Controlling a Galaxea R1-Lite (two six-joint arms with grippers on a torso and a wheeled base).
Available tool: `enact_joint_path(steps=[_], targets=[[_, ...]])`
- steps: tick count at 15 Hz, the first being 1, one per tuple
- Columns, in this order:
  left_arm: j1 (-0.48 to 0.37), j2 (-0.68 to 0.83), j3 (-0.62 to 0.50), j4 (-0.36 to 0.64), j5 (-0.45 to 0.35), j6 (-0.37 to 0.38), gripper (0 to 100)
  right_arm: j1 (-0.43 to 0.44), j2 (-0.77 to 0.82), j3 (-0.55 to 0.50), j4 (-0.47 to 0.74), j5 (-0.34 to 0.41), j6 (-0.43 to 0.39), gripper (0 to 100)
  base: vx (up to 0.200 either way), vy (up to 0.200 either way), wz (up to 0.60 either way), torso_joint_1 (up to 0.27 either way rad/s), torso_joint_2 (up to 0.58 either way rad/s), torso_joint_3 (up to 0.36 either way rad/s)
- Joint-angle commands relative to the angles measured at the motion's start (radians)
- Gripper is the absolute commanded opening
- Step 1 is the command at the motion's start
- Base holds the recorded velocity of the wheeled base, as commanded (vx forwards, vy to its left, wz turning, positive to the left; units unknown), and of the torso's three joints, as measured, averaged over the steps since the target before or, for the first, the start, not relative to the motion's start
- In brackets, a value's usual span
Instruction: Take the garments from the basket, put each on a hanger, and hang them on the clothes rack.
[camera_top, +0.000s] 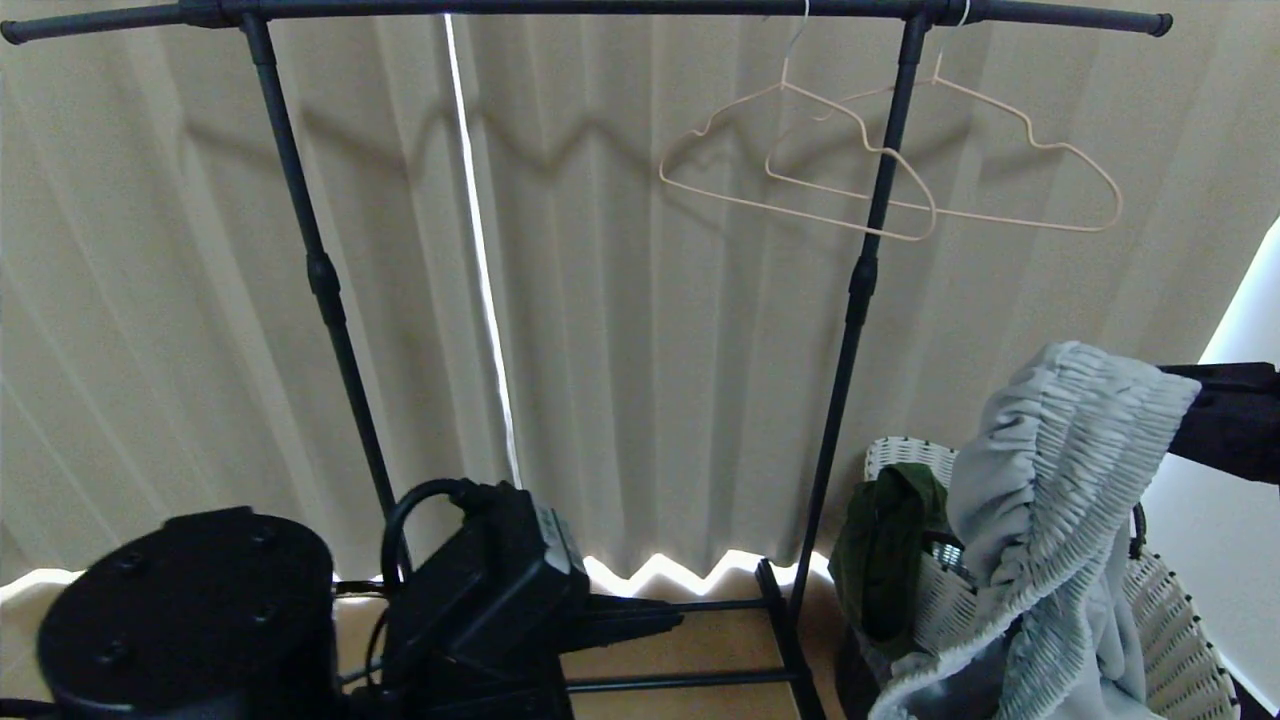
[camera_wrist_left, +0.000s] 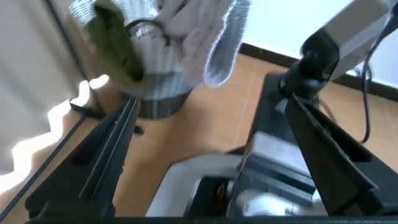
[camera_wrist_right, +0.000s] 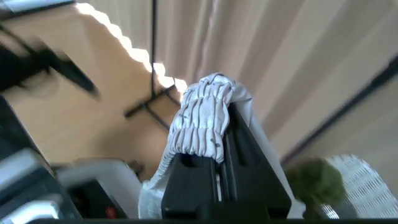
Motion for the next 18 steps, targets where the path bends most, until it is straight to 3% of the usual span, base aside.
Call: enact_joint_path(steps=[1, 7, 10, 14, 18], targets=[[-0.053, 0.169, -0.018, -0.096, 0.066, -0.025, 100, 0.022, -0.003, -0.007, -0.024, 0.000, 0.016, 0, 0.000, 0.000, 0.00, 0.000, 0.00, 0.000], [-0.103, 0.379, -0.042, -0.323, 0.136, -0.068, 100, 0.032, -0.003, -0.002, -0.044, 0.006, 0.021, 0, 0.000, 0.000, 0.00, 0.000, 0.00, 0.000], [-0.113, 0.407, -0.091, -0.332, 0.139, -0.071, 100, 0.048, -0.001, -0.002, -0.045, 0.008, 0.022, 0, 0.000, 0.000, 0.00, 0.000, 0.00, 0.000], [-0.102, 0.485, -0.150, -0.332, 0.238, -0.073, 100, 0.084, -0.003, 0.001, -0.105, 0.028, 0.075, 0, 0.000, 0.000, 0.00, 0.000, 0.00, 0.000], [-0.067, 0.491, -0.150, -0.332, 0.238, -0.071, 100, 0.084, -0.007, 0.003, -0.117, 0.037, 0.084, 0, 0.000, 0.000, 0.00, 0.000, 0.00, 0.000]])
